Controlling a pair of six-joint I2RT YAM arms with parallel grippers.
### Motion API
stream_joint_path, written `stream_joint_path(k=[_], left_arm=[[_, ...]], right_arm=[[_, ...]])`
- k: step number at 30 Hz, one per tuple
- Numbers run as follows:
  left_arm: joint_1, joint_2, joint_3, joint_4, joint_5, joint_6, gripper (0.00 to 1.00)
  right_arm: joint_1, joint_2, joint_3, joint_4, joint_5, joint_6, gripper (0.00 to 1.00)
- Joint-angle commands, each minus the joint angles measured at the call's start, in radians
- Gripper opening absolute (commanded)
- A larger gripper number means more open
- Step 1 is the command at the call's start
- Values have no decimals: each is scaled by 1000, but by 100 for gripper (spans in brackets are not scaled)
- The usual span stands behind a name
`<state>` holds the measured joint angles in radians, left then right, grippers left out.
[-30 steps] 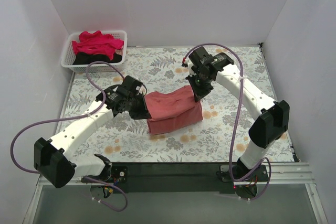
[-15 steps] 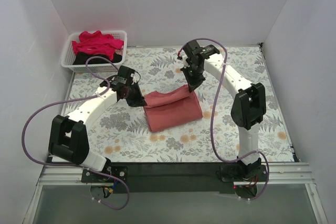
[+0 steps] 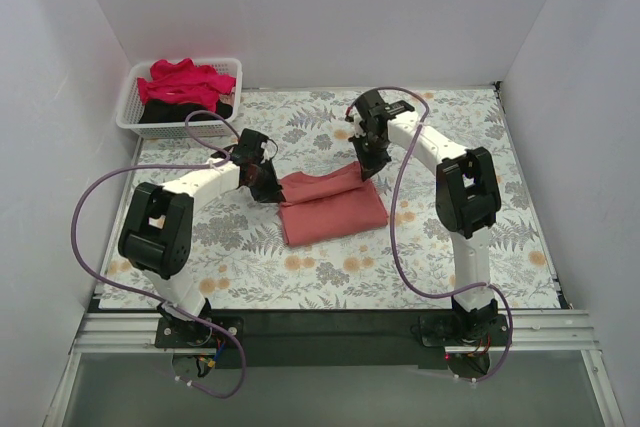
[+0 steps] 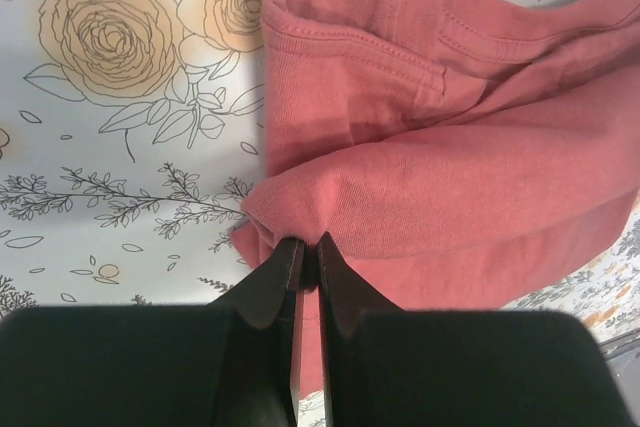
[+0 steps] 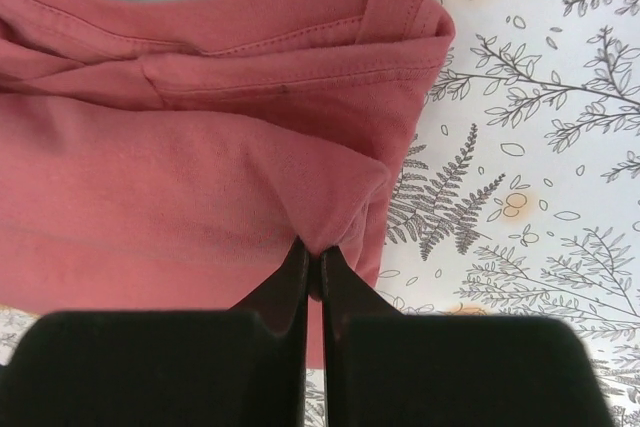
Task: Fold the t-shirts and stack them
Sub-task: Fold the tshirt
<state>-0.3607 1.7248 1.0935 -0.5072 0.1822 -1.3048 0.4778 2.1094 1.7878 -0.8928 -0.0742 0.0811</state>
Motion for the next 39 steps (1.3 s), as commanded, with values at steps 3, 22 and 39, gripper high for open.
stream_joint_path(k=[3, 22, 39], left_arm=[[8, -85, -1, 62, -29, 24, 0], [-3, -87, 28, 114, 59, 67, 0], [-4, 76, 112, 167, 7, 79, 29]], right_arm=[[-5, -100, -86, 100, 28, 26, 1], [-13, -321, -379, 284, 133, 167, 1], [-53, -252, -441, 399, 125, 175, 7]])
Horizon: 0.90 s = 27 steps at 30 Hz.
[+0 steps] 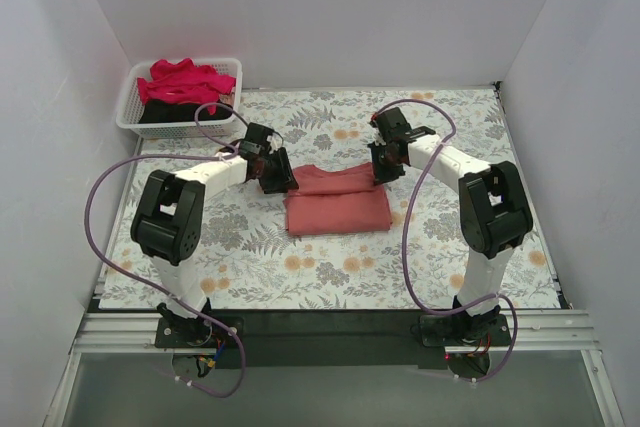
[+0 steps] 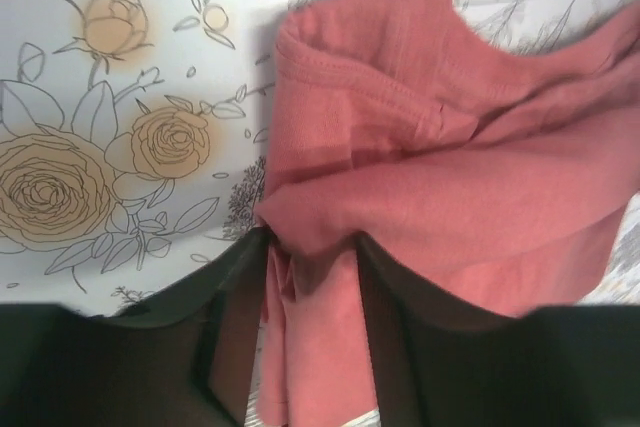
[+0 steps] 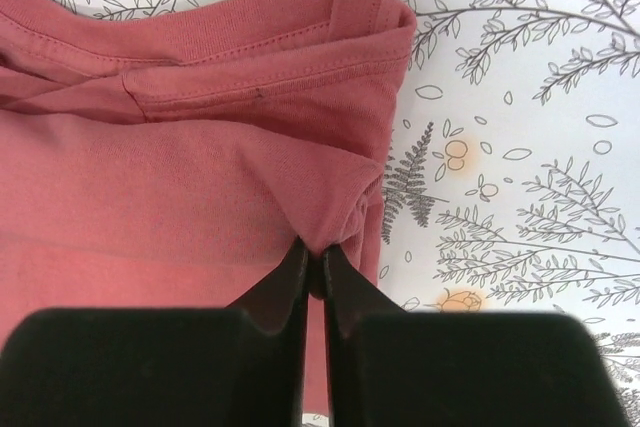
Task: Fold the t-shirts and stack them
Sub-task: Fold the tshirt
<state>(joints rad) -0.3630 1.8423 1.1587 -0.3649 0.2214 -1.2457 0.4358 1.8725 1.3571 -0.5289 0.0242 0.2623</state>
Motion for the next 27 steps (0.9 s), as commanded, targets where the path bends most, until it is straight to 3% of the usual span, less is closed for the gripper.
stream_joint_path(k=[1, 2, 4, 8, 11, 13, 15, 21, 27], left_arm=[[-4, -58, 45, 24, -45, 23, 43], [-8, -95, 41, 23, -54, 29, 51], [-24, -146, 23, 23, -91, 35, 62], [-62, -265, -33, 21, -103, 54, 63], [-108, -353, -94, 17, -102, 65, 64], [-132, -400, -141, 17, -99, 66, 64], [-172, -411, -166, 23, -88, 71, 60], [-203, -293, -162, 53, -61, 48, 33], [-202, -129, -49, 69, -85, 35, 28]], right_arm=[[-11, -25, -15, 40, 23, -11, 11], [-11, -41, -18, 41, 23, -15, 21], [-11, -87, -33, 52, 19, -32, 28], [-5, -168, -78, 63, 23, -41, 39], [3, -248, -144, 114, 20, -49, 40], [11, -308, -191, 171, -70, -66, 40], [14, -347, -262, 268, -215, -90, 39], [15, -270, -303, 383, -412, -86, 36], [9, -138, -216, 386, -406, -116, 34]])
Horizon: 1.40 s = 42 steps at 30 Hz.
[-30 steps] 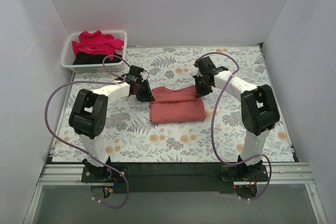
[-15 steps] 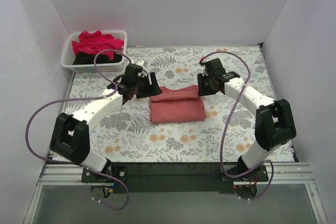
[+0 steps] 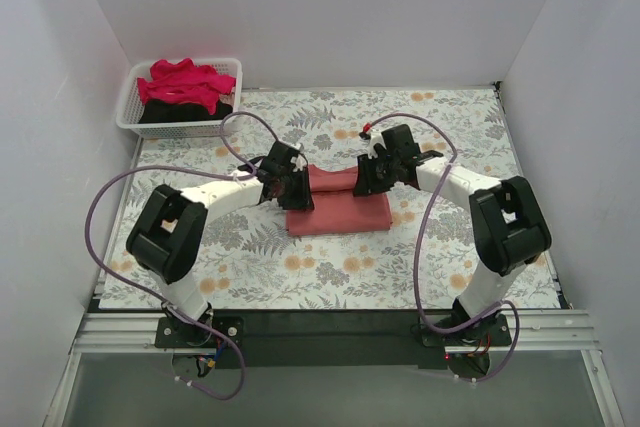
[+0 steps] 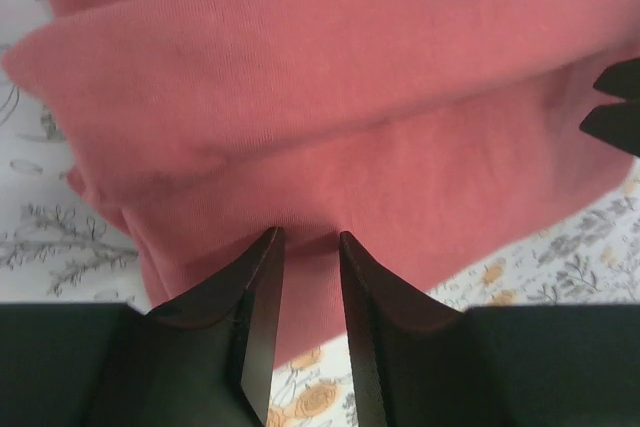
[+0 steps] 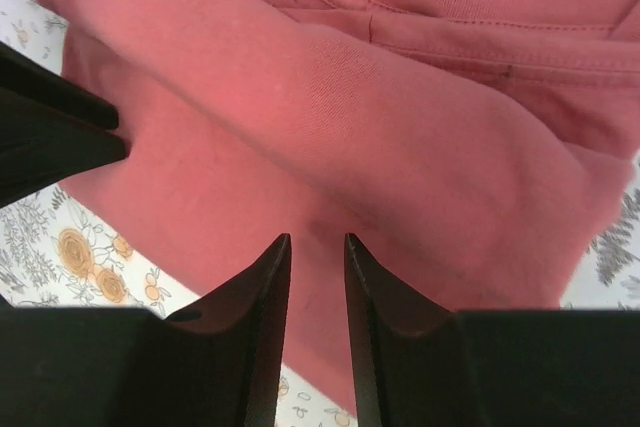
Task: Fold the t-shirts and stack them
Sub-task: Fold the tshirt
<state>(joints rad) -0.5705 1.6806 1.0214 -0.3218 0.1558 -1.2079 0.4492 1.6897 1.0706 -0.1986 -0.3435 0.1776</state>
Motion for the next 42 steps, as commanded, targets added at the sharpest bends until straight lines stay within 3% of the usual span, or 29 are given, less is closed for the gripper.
stream_joint_path(k=[1, 7, 14, 16, 19, 21, 26, 42], left_arm=[[9, 54, 109, 24, -36, 1, 27], [107, 195, 270, 30, -36, -27, 30], [156, 312, 434, 9, 27, -12, 56], [155, 291, 428, 15, 65, -30, 69], [155, 199, 346, 73, 94, -61, 75], [155, 113, 258, 139, 94, -71, 74], [158, 28, 115, 295, 71, -82, 55], [319, 379, 138, 509, 278, -176, 36]], right_arm=[[-9, 62, 86, 56, -35, -32, 33], [-79, 163, 205, 62, 5, -17, 33], [-172, 191, 272, 73, -80, 106, 34], [-170, 176, 258, 108, -150, 126, 34], [-167, 142, 197, 217, -254, 181, 36], [-161, 123, 142, 334, -328, 238, 37], [-147, 180, 147, 421, -417, 307, 38], [-310, 547, 178, 582, -482, 391, 37]])
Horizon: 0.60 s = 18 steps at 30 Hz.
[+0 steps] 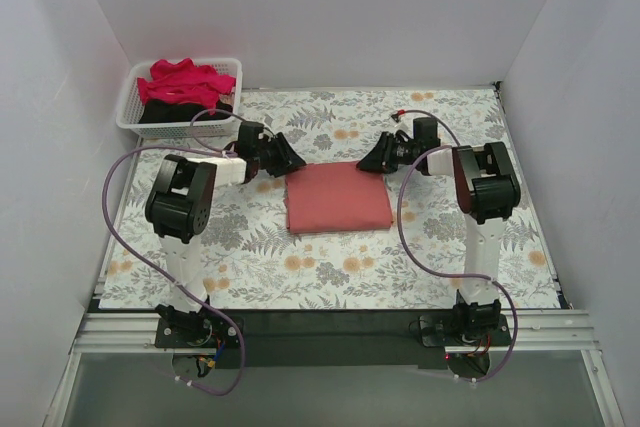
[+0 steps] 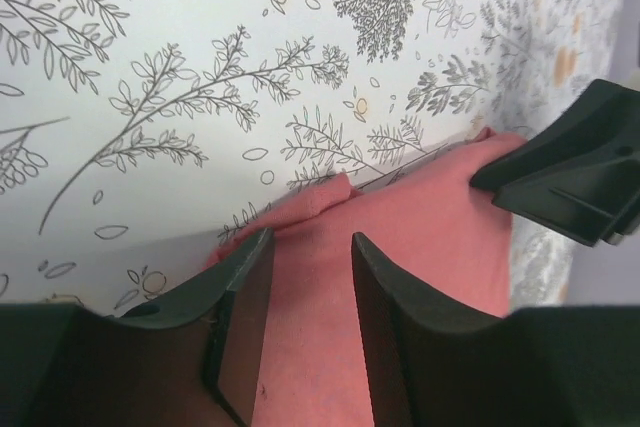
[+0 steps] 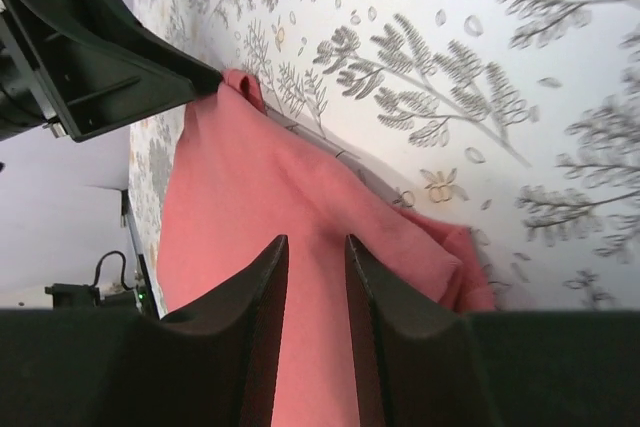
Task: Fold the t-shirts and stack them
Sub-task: Fold the tshirt
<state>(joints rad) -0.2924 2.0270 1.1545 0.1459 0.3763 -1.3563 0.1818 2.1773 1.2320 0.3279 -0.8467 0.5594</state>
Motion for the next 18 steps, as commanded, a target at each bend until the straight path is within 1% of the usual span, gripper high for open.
stream_joint_path(k=[1, 6, 9, 12, 13, 17, 18], left_arm=[[58, 44, 4, 46, 71, -39, 36], [82, 56, -32, 70, 114, -58, 38], [84, 18, -23, 69, 124, -60, 42], [84, -42, 13, 44, 136, -56, 53], [84, -56, 30, 14, 133, -52, 60], [81, -131, 59, -31, 125, -38, 69], [70, -173, 45, -35, 121, -37, 70]], right_arm=[[-60, 81, 17, 60, 17, 14, 37], [-100, 87, 3, 95, -29, 43, 36], [-104, 26, -9, 96, -41, 56, 37], [-104, -72, -40, 96, -37, 63, 37], [-104, -126, -49, 97, -31, 65, 38], [-102, -255, -109, 96, -28, 66, 39], [-102, -301, -123, 96, -29, 66, 39]])
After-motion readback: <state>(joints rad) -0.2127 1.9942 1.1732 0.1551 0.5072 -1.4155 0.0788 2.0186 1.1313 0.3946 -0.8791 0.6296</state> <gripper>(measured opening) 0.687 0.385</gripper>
